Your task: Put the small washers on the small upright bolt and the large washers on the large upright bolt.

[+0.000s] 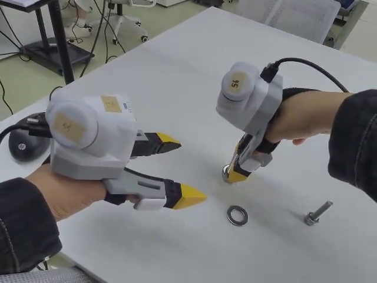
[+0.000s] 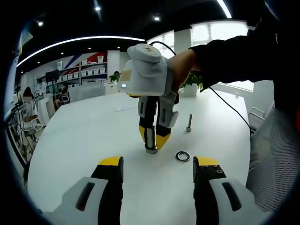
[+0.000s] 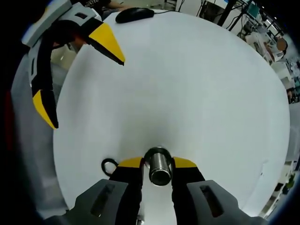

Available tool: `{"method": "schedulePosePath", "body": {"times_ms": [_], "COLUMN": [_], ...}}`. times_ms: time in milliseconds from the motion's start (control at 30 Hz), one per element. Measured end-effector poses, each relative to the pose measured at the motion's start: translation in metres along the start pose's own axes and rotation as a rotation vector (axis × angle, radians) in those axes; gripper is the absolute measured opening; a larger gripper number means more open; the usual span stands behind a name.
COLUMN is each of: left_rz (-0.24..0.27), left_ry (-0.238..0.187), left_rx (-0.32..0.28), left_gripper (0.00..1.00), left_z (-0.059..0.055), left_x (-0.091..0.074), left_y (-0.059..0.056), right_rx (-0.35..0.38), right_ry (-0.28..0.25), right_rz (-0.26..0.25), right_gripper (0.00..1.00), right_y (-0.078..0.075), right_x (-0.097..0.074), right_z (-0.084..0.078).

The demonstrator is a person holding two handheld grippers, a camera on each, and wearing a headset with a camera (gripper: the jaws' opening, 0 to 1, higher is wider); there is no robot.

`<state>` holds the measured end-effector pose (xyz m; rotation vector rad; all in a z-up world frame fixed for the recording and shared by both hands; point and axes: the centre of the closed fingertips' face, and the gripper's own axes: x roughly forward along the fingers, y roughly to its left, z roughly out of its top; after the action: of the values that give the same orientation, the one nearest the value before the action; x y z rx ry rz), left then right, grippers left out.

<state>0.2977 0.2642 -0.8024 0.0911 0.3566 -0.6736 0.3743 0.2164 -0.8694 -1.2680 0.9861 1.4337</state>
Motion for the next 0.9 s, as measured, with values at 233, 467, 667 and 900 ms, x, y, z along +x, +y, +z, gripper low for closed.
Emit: {"method": "schedulePosePath", "body": {"times_ms": [233, 467, 667, 900], "left_rz": [0.002, 0.001, -0.001, -0.005], "left_ry": [0.000, -0.002, -0.003, -0.004], "left_rx": [0.000, 0.000, 0.000, 0.002], "left_gripper": [0.59, 0.59, 0.59, 0.59], "left_z": [0.000, 0.000, 0.001, 0.002], "left_x": [0.000, 0.001, 0.001, 0.002], "left_y": [0.001, 0.001, 0.001, 0.000], "right_rx": [-0.008, 0.007, 0.025, 0.047], "right_ry": [0.000, -0.019, -0.020, -0.023], "right_rz": [-0.003, 0.003, -0.005, -0.015], "right_gripper": [0.25, 0.32, 0.34, 0.34], "right_y": [-0.001, 0.002, 0.002, 0.006], "right_x": [0.001, -0.002, -0.007, -0.011], "right_z": [0.000, -0.002, -0.010, -0.018]}}
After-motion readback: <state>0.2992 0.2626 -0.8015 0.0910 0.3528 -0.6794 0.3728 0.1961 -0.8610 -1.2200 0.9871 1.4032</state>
